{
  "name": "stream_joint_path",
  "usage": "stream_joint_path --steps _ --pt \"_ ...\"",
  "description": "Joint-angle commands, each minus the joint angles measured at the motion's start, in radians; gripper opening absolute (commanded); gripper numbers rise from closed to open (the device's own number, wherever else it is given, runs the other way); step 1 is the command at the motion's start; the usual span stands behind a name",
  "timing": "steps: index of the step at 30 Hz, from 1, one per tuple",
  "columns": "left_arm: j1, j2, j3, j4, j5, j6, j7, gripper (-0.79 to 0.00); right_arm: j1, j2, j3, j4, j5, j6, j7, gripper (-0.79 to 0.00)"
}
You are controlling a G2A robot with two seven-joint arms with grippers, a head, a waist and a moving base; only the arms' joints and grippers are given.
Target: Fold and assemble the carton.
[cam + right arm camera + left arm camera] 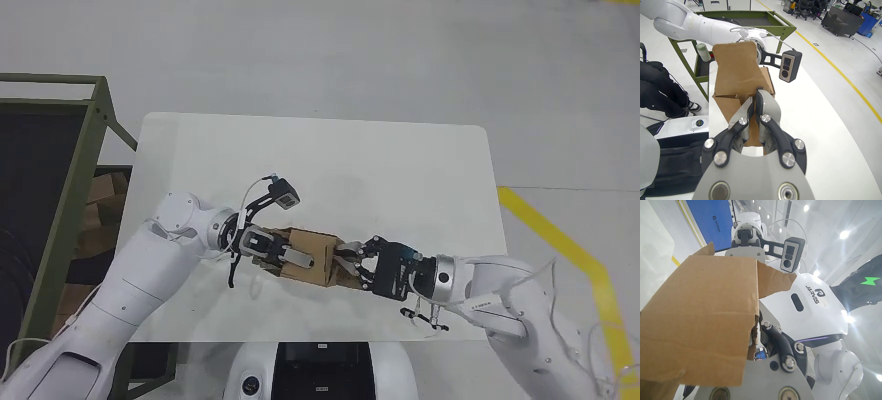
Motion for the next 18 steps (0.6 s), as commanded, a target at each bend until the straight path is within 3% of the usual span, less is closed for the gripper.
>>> stream_joint_path --steps 1,18 --pt "-0.002 0.001 0.004 0.001 -0.002 0.0 0.0 -0.785 0.004 -0.001 -0.005 0.001 0.001 0.003 0.003 -0.767" --pt "-0.003 0.011 0.001 -0.005 -0.022 0.0 0.0 -0.785 0.042 -0.006 -0.054 0.021 0.034 -0.003 0.054 -0.763"
